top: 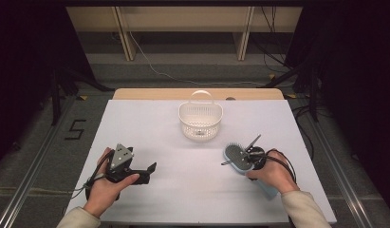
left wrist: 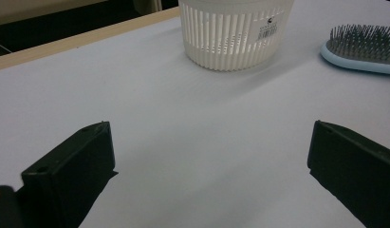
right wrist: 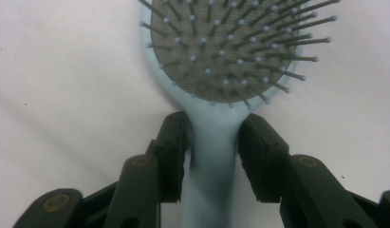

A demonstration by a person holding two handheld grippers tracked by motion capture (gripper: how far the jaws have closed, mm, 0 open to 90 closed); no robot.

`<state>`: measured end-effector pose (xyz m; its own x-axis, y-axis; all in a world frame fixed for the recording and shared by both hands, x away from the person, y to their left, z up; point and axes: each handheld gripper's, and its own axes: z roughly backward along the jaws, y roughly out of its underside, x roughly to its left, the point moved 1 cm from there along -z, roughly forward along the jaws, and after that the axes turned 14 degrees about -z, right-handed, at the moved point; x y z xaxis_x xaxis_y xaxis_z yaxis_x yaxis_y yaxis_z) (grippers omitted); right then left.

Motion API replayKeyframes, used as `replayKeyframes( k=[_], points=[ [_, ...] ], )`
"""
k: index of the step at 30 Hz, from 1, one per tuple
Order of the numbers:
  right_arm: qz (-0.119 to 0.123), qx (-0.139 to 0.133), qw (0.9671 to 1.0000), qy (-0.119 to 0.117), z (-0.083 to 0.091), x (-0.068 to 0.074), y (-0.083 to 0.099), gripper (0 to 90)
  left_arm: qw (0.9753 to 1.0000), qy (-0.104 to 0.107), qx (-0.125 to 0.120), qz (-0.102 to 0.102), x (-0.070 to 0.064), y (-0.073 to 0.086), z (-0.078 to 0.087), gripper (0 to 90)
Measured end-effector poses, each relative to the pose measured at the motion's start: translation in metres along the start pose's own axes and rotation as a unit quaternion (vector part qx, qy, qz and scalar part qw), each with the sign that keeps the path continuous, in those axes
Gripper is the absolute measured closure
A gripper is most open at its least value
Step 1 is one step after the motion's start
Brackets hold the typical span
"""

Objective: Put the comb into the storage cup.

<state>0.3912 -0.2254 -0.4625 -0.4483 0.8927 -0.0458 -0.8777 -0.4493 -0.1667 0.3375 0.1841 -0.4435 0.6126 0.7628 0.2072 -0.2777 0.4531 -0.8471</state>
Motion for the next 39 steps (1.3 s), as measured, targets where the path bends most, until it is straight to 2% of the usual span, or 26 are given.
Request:
replayKeyframes(
  k=[9,18,39],
  points=[
    [0.004,0.007,1.0000,-0.002,0.0003,0.0006,-0.0010,65.1,1.0000,0.000,0.000,0.000,0.0000,0.0000,0.0000,1.2],
    [-0.010,0.007,0.9999,-0.009,0.0001,0.0000,-0.0005,67.5,1.0000,0.000,0.000,0.000,0.0002,0.0001,0.0001,1.3],
    [-0.020,0.009,0.9996,-0.020,0.0009,-0.0017,0.0012,70.0,1.0000,0.000,0.001,0.001,0.0002,0.0003,0.0002,1.5]
  ],
)
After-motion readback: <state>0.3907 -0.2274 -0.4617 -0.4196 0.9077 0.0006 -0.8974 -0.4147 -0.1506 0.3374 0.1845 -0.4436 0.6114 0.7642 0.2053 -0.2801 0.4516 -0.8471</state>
